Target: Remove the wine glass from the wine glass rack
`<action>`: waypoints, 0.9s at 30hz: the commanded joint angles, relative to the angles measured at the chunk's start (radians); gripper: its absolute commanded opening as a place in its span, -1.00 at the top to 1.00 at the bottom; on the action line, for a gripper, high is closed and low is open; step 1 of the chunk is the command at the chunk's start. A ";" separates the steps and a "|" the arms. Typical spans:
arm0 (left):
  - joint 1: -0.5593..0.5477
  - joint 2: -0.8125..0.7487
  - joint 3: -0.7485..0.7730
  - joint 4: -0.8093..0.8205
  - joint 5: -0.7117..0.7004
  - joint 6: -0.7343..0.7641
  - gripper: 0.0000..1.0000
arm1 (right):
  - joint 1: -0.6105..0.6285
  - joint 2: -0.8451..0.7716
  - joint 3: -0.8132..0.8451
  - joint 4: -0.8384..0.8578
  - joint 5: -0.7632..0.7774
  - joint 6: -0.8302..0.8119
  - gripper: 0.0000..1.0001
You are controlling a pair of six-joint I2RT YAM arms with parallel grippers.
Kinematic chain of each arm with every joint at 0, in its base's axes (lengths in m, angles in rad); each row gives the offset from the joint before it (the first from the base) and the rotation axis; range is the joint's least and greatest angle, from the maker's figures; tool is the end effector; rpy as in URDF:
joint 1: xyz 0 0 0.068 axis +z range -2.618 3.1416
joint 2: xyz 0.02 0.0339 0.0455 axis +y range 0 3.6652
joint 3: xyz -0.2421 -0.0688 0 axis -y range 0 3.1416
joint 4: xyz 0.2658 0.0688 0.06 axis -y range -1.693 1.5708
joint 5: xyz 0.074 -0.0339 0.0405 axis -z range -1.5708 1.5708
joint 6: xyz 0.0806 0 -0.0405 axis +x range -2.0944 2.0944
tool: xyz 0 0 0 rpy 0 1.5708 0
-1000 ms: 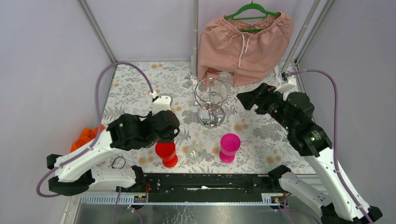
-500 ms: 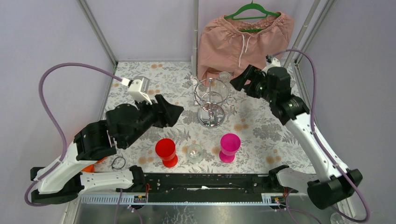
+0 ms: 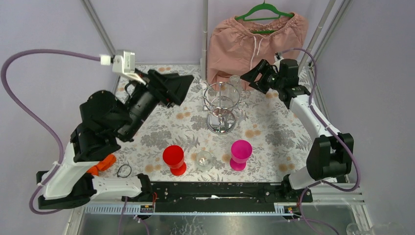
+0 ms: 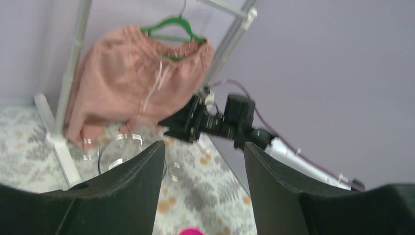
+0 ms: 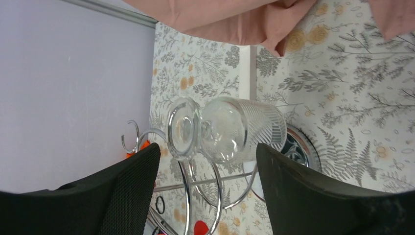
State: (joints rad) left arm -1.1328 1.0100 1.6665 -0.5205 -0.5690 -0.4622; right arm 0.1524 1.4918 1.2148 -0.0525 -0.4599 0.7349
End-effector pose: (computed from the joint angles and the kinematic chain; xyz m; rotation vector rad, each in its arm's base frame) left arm 0.1266 -0.1679 0.5475 0.0181 1.5195 -0.8875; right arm 0.4011 0.0978 0.2926 0.2505 1.9864 1.0234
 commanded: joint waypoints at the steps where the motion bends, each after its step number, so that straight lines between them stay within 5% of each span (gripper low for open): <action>1: 0.121 0.170 0.218 -0.022 0.059 0.094 -0.33 | 0.003 0.051 0.088 0.115 -0.106 0.010 -0.56; 6: 0.642 0.330 0.268 -0.005 0.636 -0.098 -0.22 | 0.003 0.106 0.113 0.146 -0.128 0.016 -0.47; 10: 0.864 0.402 0.154 0.133 0.894 -0.226 -0.15 | 0.003 0.149 0.139 0.151 -0.160 0.017 -0.38; 27: 1.018 0.356 -0.330 0.385 1.075 -0.325 -0.08 | -0.002 0.168 0.064 0.250 -0.207 0.054 0.09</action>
State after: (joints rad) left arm -0.1257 1.4006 1.4181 -0.2520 0.4492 -0.7601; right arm 0.1524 1.6749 1.2930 0.1329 -0.6212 0.7685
